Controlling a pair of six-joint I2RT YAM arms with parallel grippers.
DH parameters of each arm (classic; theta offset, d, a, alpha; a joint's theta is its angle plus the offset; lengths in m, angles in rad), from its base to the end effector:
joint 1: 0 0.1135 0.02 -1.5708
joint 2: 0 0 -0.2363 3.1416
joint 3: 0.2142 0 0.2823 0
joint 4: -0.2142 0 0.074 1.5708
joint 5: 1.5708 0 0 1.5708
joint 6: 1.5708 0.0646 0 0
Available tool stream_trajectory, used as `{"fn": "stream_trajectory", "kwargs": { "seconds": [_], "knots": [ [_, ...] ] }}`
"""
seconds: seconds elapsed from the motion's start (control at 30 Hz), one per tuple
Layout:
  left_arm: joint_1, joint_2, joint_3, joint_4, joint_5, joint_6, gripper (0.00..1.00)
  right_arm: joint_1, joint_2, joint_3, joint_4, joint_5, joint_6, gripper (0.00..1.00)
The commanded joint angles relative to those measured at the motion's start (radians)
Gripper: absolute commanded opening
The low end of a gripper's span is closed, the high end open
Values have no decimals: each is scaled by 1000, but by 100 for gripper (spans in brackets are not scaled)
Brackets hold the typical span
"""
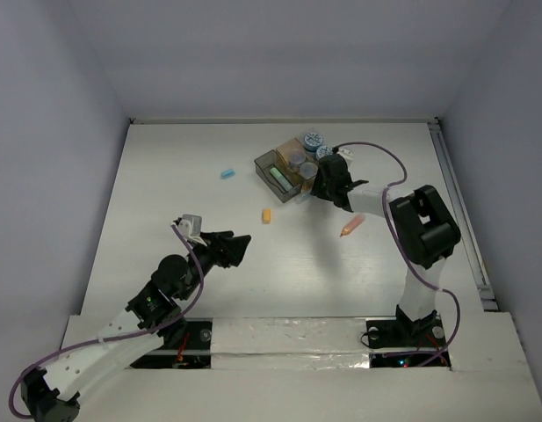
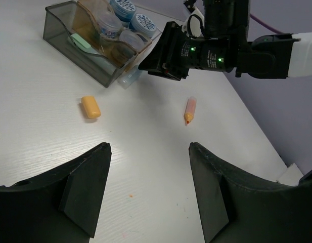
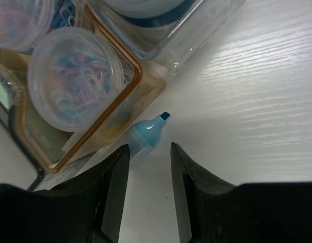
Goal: Sort the stationery into containers
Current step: Move the pen to the center of the board.
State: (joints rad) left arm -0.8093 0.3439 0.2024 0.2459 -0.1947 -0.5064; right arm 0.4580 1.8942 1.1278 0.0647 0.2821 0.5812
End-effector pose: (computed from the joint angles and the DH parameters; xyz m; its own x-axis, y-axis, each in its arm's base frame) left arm 0.1579 -0.1475 0.2280 -0.2171 -0.4619 -0.8600 0.5398 0.6772 -0.5000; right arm 0.4020 0.1781 0.1016 -0.6124 0.2860 -0.7370 0.1223 0.9553 0.2691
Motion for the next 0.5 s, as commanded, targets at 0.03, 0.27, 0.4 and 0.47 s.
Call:
{"fn": "stream_trajectory", "kwargs": {
  "seconds": [0.03,0.27,0.4,0.47],
  "knots": [
    [4,-6,-4,26,-5,16,59,2,38,81,-15,-35,29,45],
    [4,0,-11,38,6,14,60,2,80,83,-45,-54,29,45],
    [4,17,-14,55,20,9,60,2,60,14,-40,-89,22,39],
    [4,33,-15,69,31,8,59,2,33,-17,-37,-100,8,36]
  ]
}}
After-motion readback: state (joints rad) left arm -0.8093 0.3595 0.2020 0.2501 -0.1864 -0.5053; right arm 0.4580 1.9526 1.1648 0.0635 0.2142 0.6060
